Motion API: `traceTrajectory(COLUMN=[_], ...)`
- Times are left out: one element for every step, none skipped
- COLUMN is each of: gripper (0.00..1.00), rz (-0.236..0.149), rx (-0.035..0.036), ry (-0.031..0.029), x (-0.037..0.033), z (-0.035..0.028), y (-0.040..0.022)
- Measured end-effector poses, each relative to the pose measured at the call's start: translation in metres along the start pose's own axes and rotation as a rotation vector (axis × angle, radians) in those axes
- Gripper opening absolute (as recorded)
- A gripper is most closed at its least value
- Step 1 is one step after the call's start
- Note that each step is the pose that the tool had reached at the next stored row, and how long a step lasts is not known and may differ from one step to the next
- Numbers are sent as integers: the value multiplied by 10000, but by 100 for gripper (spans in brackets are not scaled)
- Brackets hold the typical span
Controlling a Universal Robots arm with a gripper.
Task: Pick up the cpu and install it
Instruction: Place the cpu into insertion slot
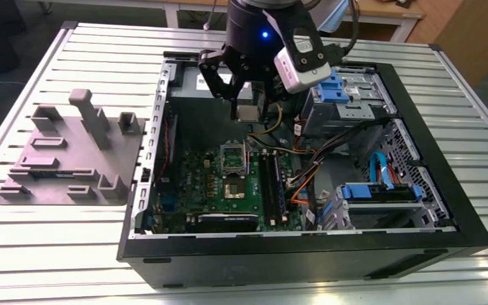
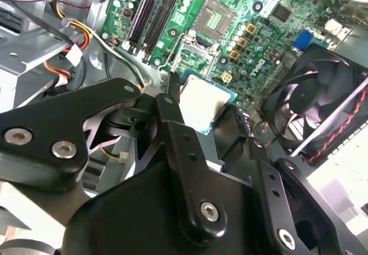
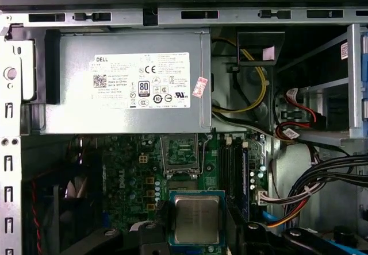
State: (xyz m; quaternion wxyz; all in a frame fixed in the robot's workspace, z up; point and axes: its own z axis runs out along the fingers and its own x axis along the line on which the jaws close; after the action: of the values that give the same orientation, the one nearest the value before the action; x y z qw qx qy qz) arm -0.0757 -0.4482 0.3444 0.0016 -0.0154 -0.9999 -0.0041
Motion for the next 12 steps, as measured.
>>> traceTrajectory(gripper=[47,47,47,47,47,47,47,47,47,47,47,47], rz=[1,0,1,1,1,0,0,1,1,1,1,2], rx=[0,0,0,0,0,0,0,0,-1,0,1,1], ry=[0,0,0,0,0,0,0,1,2,4,5,8], x=[0,0,0,0,0,0,0,0,0,0,0,0], z=[18,36,54,72,90,109,127,146,164,181,199,217], y=[0,0,0,-1,-1,-1,-1,-1,-1,-1,-2,-2])
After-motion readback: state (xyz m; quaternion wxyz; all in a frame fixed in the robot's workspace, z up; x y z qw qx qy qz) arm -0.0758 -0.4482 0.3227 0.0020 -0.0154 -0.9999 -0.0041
